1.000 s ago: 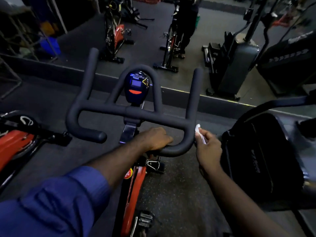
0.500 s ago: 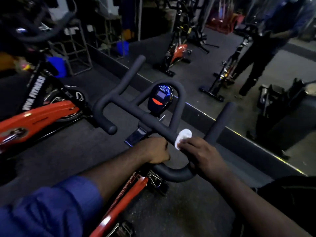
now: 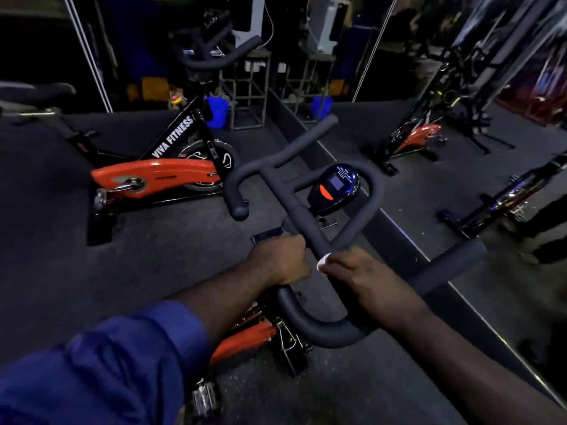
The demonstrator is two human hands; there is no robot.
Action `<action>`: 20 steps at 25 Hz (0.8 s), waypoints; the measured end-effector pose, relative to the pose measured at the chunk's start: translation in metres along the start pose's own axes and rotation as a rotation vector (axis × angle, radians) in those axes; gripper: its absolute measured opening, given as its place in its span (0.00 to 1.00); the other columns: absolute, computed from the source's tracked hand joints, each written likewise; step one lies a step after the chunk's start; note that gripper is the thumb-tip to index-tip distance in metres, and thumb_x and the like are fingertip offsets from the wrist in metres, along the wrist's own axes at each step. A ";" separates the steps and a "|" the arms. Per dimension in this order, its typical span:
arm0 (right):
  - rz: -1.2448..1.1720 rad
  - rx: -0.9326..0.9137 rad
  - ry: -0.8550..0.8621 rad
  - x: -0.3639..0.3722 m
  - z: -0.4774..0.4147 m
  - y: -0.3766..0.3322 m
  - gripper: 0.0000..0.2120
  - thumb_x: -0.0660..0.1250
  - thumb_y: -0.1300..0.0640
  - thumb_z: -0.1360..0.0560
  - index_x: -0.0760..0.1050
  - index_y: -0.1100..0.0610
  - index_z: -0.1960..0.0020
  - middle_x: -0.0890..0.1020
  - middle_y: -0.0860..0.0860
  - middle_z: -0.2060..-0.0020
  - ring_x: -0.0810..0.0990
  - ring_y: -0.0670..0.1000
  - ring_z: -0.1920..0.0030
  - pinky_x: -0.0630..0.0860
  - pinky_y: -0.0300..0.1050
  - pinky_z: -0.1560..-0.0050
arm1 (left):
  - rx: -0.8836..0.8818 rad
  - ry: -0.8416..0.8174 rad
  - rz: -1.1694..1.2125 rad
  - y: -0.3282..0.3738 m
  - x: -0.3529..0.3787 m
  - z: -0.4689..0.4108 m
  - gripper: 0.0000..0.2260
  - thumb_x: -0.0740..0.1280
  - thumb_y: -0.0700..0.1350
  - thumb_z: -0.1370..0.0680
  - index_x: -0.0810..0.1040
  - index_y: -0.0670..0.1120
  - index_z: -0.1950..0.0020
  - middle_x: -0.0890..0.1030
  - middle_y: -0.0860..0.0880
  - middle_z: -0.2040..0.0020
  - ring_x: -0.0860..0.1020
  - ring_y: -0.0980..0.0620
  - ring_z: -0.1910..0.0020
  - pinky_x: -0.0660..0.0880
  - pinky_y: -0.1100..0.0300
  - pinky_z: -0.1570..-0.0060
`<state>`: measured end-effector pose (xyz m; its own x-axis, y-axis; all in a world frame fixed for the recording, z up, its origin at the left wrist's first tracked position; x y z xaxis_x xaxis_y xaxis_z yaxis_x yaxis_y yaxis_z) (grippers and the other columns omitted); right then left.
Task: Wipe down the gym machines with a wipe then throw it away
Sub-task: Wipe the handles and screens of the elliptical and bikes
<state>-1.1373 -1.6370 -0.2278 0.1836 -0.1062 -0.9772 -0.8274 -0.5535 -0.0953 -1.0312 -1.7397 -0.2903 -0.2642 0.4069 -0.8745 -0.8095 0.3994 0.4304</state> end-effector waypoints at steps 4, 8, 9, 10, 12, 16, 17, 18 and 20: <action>-0.035 0.072 0.094 -0.003 -0.071 0.022 0.16 0.61 0.60 0.22 0.82 0.58 0.38 0.81 0.53 0.45 0.76 0.55 0.45 0.77 0.49 0.46 | -0.060 0.059 0.041 -0.007 -0.004 -0.001 0.08 0.64 0.47 0.27 0.75 0.46 0.50 0.79 0.45 0.50 0.79 0.45 0.56 0.73 0.55 0.61; 0.039 0.120 -0.056 0.022 -0.061 0.018 0.14 0.67 0.67 0.23 0.80 0.57 0.40 0.77 0.52 0.44 0.74 0.55 0.43 0.78 0.54 0.46 | -0.083 0.058 0.085 -0.011 -0.003 -0.003 0.07 0.66 0.47 0.25 0.75 0.47 0.49 0.79 0.43 0.43 0.80 0.42 0.49 0.73 0.53 0.57; 0.051 0.095 -0.091 0.022 -0.040 0.011 0.13 0.67 0.66 0.23 0.79 0.57 0.40 0.76 0.52 0.44 0.75 0.55 0.42 0.78 0.52 0.45 | -0.072 0.047 0.094 -0.012 -0.002 -0.004 0.07 0.66 0.48 0.24 0.74 0.46 0.49 0.79 0.42 0.43 0.80 0.42 0.49 0.73 0.53 0.57; 0.063 0.037 -0.139 0.018 -0.021 -0.003 0.12 0.68 0.65 0.23 0.79 0.57 0.41 0.76 0.52 0.44 0.76 0.55 0.43 0.78 0.52 0.46 | -0.058 0.041 0.106 -0.012 -0.001 -0.006 0.07 0.66 0.47 0.24 0.74 0.45 0.52 0.79 0.42 0.44 0.80 0.41 0.51 0.73 0.53 0.58; 0.064 0.006 -0.225 0.010 -0.009 -0.009 0.11 0.70 0.65 0.24 0.81 0.57 0.43 0.78 0.53 0.46 0.77 0.57 0.44 0.79 0.54 0.48 | -0.020 0.045 0.129 -0.011 -0.003 -0.006 0.08 0.66 0.45 0.25 0.68 0.46 0.61 0.80 0.41 0.50 0.77 0.42 0.58 0.72 0.54 0.61; -0.044 0.237 0.004 -0.006 -0.075 0.027 0.16 0.63 0.64 0.27 0.81 0.56 0.43 0.78 0.50 0.51 0.77 0.58 0.48 0.76 0.50 0.52 | 0.055 0.054 0.100 -0.004 -0.008 0.001 0.11 0.65 0.45 0.25 0.66 0.50 0.65 0.77 0.44 0.59 0.74 0.46 0.64 0.72 0.55 0.62; -0.032 0.278 0.047 -0.006 -0.083 0.028 0.16 0.63 0.63 0.27 0.80 0.55 0.42 0.77 0.48 0.52 0.77 0.58 0.49 0.76 0.52 0.54 | 0.076 0.051 0.088 -0.003 -0.009 0.001 0.11 0.65 0.45 0.25 0.65 0.50 0.65 0.76 0.44 0.58 0.74 0.45 0.62 0.73 0.55 0.61; -0.006 0.324 0.053 0.000 -0.078 0.026 0.15 0.64 0.63 0.25 0.80 0.55 0.40 0.77 0.49 0.51 0.76 0.57 0.49 0.77 0.54 0.54 | 0.092 0.041 0.082 -0.003 -0.009 0.002 0.11 0.65 0.45 0.25 0.65 0.49 0.65 0.73 0.46 0.60 0.73 0.44 0.61 0.72 0.55 0.61; 0.065 0.407 0.027 0.010 -0.040 0.009 0.18 0.67 0.66 0.23 0.78 0.55 0.35 0.78 0.51 0.45 0.75 0.56 0.47 0.78 0.56 0.52 | 0.118 0.008 0.073 -0.002 -0.005 0.000 0.12 0.66 0.45 0.25 0.64 0.48 0.65 0.68 0.49 0.64 0.73 0.44 0.60 0.71 0.54 0.61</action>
<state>-1.1220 -1.6765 -0.2310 0.1332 -0.1552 -0.9789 -0.9792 -0.1732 -0.1057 -1.0284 -1.7424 -0.2871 -0.3244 0.4320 -0.8415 -0.7209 0.4631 0.5157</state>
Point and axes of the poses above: each hand's wrist, its own z-axis away from the middle knuckle, its own x-axis out of the palm, y = z × x, the point moved 8 cm from there along -z, towards the middle knuckle
